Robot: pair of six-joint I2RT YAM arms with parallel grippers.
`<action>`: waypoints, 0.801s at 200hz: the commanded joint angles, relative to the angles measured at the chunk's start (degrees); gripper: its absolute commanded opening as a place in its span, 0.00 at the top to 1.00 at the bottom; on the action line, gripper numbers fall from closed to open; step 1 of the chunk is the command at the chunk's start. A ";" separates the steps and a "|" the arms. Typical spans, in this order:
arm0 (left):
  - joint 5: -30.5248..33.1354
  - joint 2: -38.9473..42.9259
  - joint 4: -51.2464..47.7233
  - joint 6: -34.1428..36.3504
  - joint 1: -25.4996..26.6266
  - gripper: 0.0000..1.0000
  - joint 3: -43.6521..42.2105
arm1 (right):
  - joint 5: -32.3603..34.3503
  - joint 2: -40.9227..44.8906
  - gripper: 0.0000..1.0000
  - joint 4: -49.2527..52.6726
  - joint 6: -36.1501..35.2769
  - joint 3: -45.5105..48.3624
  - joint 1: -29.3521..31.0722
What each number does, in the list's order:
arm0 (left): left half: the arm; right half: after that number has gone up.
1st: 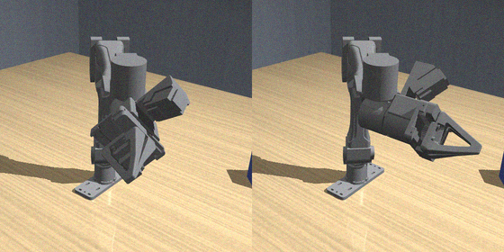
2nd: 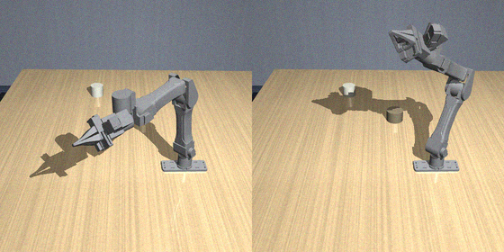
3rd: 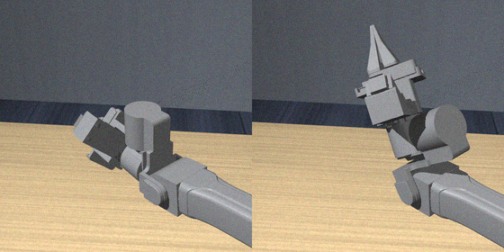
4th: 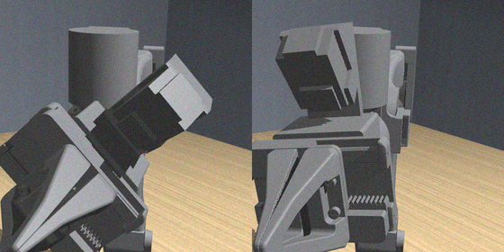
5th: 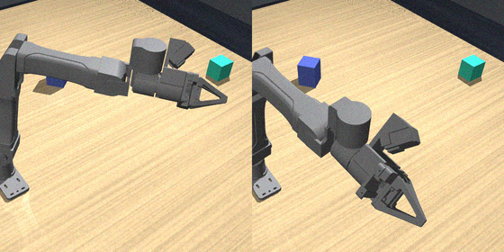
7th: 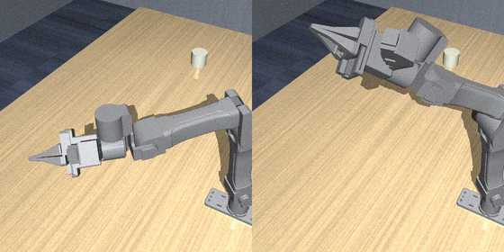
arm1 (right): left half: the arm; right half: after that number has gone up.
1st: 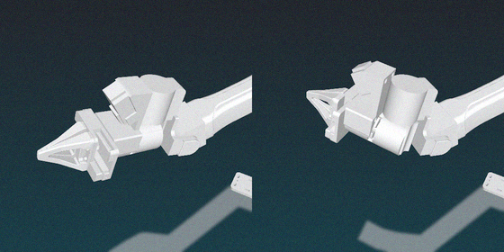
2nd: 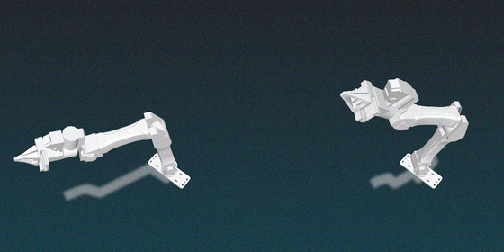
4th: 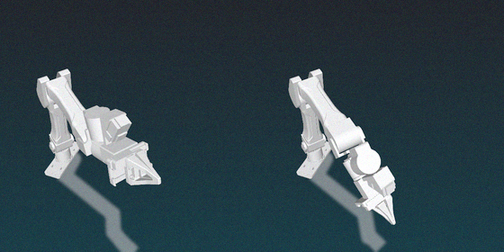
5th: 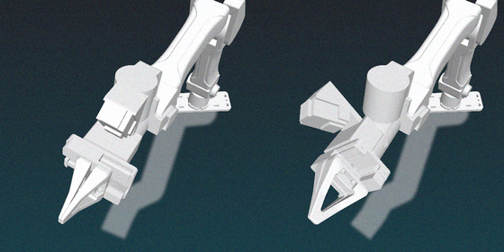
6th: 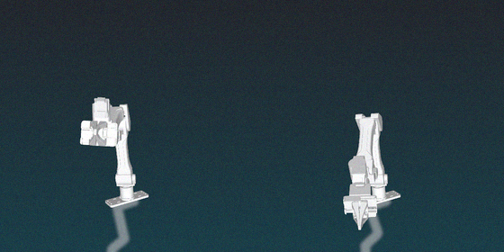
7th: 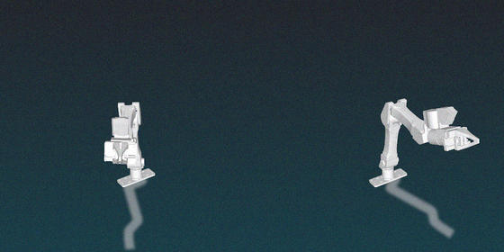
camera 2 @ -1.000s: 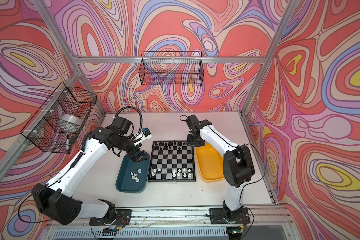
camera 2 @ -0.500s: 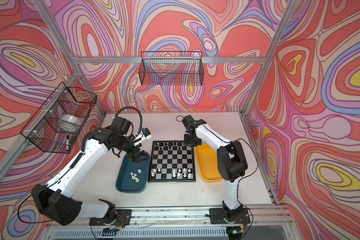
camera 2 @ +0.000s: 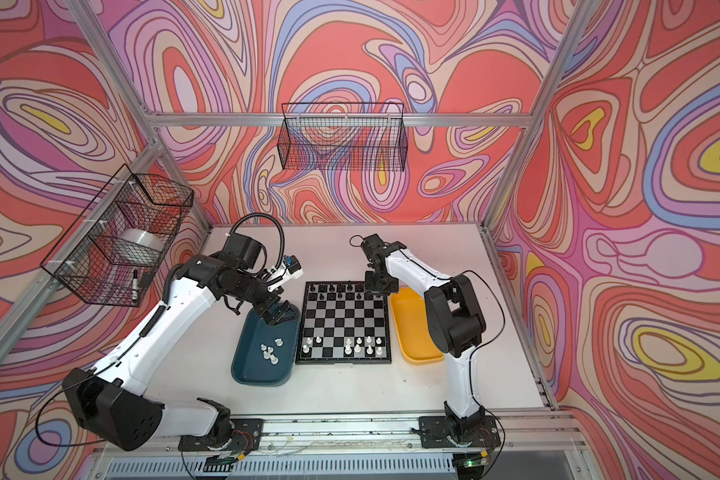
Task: Set up the chess pieces on the board
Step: 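Position the black pawn over the empty second-row square at the board's corner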
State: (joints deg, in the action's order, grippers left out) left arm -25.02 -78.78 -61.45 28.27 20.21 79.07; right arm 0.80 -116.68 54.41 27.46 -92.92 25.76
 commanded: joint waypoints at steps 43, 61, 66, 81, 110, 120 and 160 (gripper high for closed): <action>0.24 0.74 -0.25 -0.05 0.21 0.02 -0.14 | 0.09 -2.25 0.90 -1.63 -0.39 -1.48 0.36; 0.30 0.65 -0.25 -0.06 0.22 0.02 -0.14 | 0.08 -2.74 0.90 -1.66 -0.48 -1.95 0.40; 0.32 0.65 -0.25 0.02 0.23 0.02 -0.14 | 0.07 -2.93 0.90 -1.68 -0.49 -2.10 0.42; 0.40 0.68 -0.25 0.01 0.21 0.02 -0.14 | 0.06 -3.37 0.90 -1.51 -0.63 -2.49 0.36; 0.58 0.67 -0.25 0.00 0.18 0.02 -0.38 | 0.29 -3.71 0.89 -1.45 -0.87 -2.76 0.35; 0.63 0.60 -0.18 -0.01 0.19 0.02 -0.49 | 0.47 -3.79 0.90 -1.29 -0.92 -2.79 0.42; 0.67 0.56 -0.18 -0.04 0.19 0.02 -0.49 | 0.96 -4.48 0.90 -1.04 -1.27 -2.99 0.38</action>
State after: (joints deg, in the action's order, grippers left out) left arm -24.51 -78.78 -61.45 28.27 20.21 79.07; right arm 0.80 -119.92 53.25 26.76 -94.65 25.87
